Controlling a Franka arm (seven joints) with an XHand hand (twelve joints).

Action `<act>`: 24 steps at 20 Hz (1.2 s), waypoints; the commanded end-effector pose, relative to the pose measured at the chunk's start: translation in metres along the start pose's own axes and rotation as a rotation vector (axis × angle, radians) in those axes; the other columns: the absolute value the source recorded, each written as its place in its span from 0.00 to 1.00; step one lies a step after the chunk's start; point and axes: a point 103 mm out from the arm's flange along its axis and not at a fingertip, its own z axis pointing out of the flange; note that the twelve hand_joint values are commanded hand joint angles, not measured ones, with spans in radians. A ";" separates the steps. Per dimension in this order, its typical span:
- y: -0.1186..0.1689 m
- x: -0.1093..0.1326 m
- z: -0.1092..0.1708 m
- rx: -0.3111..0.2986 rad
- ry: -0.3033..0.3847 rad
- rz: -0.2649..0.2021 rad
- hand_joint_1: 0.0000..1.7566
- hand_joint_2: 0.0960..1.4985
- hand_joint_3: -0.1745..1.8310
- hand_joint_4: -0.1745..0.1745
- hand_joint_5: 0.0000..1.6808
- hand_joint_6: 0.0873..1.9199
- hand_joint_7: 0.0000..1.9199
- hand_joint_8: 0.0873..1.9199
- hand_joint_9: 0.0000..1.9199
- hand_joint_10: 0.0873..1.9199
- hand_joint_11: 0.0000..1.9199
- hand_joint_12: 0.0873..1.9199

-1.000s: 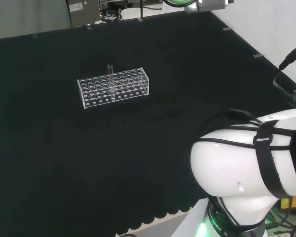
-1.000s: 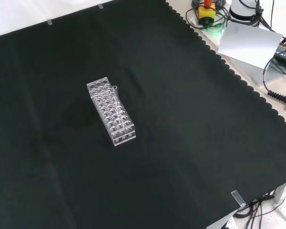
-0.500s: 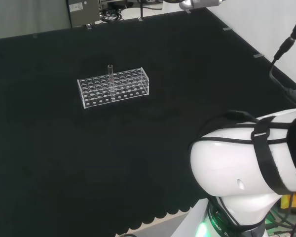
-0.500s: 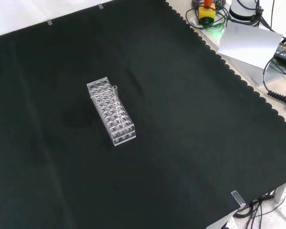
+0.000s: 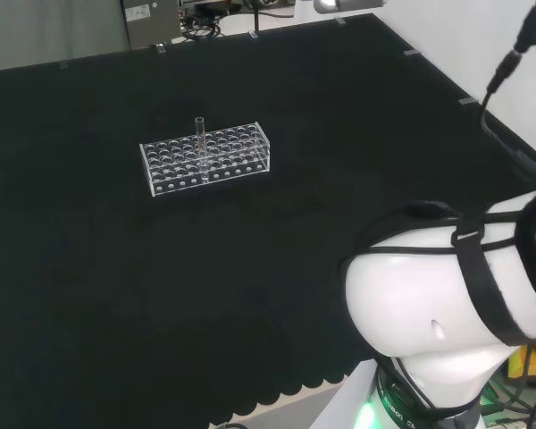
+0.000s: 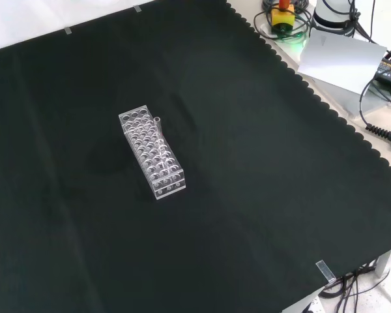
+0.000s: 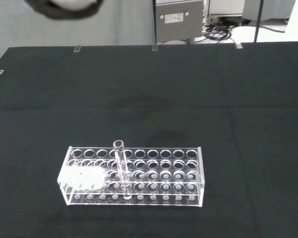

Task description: Pick up the test tube.

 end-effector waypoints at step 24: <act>0.184 0.043 0.121 0.279 0.017 -0.106 0.51 0.40 0.38 0.09 0.37 0.07 0.37 0.40 0.42 0.33 0.22 0.73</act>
